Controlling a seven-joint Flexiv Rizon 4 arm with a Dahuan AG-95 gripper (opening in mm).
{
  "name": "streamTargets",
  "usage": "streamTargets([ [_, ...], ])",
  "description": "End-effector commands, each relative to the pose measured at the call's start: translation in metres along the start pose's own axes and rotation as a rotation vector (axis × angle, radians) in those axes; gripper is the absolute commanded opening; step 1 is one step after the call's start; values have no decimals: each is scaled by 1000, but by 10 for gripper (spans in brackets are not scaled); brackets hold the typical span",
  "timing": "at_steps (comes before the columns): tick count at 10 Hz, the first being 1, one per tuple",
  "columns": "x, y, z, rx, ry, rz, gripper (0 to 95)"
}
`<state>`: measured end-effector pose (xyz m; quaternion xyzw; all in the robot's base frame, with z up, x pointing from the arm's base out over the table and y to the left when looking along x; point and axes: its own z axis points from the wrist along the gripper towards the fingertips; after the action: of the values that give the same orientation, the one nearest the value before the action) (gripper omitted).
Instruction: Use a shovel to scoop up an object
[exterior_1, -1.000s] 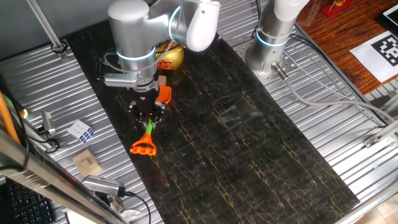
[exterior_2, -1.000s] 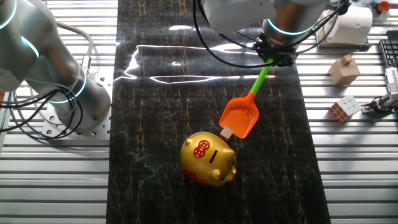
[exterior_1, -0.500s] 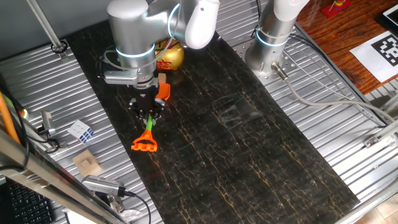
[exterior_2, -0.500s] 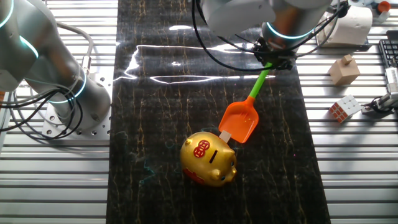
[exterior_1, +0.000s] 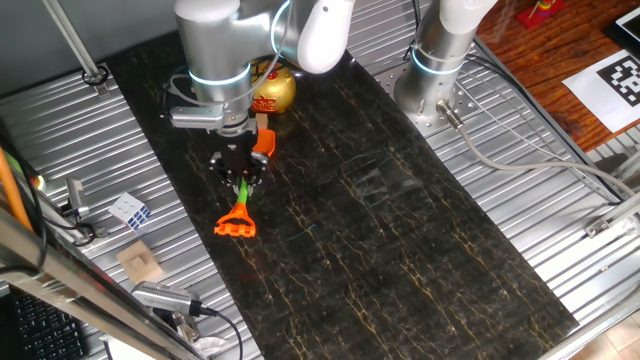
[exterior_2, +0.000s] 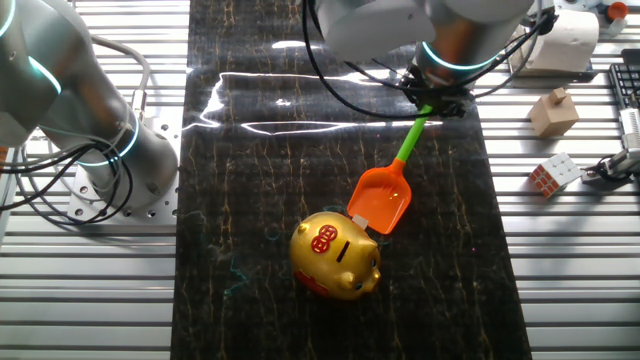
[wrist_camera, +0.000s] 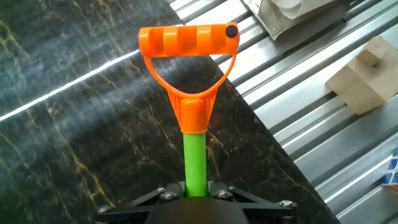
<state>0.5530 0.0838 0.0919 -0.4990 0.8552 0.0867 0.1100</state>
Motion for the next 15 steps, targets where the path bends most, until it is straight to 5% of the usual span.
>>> streamTargets([
  [1,-1,0,-1,1,-24,8,0],
  [11,1,2,-9,1,-64,0,0],
  [15,7,3,-14,2,-58,-14,0],
])
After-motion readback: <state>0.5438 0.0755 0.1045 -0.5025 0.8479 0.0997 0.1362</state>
